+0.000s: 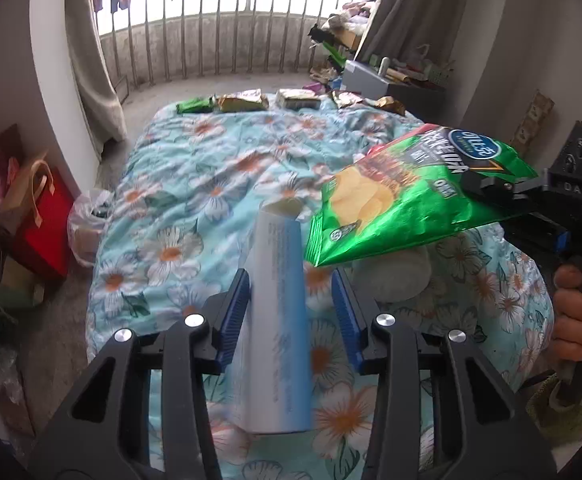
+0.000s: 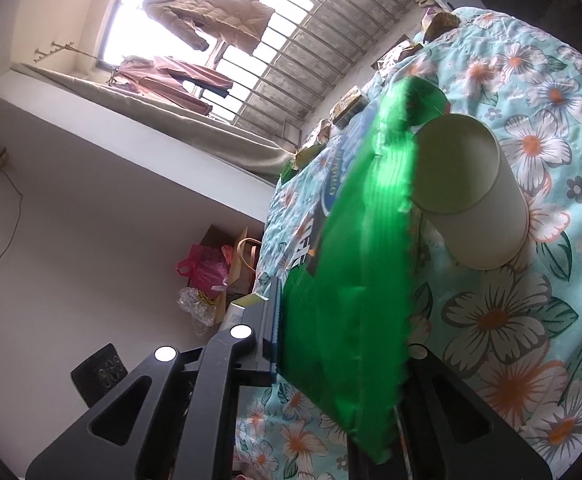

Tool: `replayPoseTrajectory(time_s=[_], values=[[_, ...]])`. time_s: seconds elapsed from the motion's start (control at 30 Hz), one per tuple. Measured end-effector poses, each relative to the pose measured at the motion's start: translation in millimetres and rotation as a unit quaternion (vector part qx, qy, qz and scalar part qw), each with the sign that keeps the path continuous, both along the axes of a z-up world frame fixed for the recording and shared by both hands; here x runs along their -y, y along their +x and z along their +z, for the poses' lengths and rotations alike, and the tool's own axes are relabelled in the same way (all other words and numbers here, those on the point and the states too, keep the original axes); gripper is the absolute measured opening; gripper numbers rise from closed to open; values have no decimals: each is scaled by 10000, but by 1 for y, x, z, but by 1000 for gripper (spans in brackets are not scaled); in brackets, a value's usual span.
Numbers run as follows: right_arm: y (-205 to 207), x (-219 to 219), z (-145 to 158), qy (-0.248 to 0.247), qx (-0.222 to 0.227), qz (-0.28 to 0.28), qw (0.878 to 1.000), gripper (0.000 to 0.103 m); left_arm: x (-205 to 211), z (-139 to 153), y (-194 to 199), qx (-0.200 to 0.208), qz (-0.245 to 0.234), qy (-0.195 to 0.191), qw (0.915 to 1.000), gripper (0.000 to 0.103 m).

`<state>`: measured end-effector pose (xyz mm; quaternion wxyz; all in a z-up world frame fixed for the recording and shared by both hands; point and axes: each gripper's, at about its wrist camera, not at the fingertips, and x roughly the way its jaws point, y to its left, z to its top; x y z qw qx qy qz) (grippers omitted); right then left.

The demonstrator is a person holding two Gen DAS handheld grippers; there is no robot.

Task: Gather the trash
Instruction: 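Lift the box and green chip bag up off the bed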

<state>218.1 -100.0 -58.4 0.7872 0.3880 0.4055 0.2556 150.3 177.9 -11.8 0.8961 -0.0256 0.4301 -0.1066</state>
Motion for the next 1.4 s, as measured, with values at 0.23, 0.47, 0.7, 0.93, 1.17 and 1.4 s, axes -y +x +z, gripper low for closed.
replayPoseTrajectory(time_s=[0.23,0.47,0.7,0.93,1.17,1.4], values=[[-6,4,3,-67,26,-43,10000,8,-17,-5,-2,-5,155,-426,9990,80],[-9,7,0,-64,-25,-52,10000,8,-27,-38,19,-550,352,-14,9979,85],[-8,6,2,-90,-52,-51,9999,8,-39,-50,26,-697,632,-114,9955,85],[-5,2,2,-68,-52,-34,10000,8,-34,-38,14,-394,593,99,9974,57],[-5,1,6,-44,36,6,10000,8,-24,-30,9,-182,483,240,9984,28],[-10,2,12,17,220,98,9997,5,-18,-15,3,174,527,622,9965,28]])
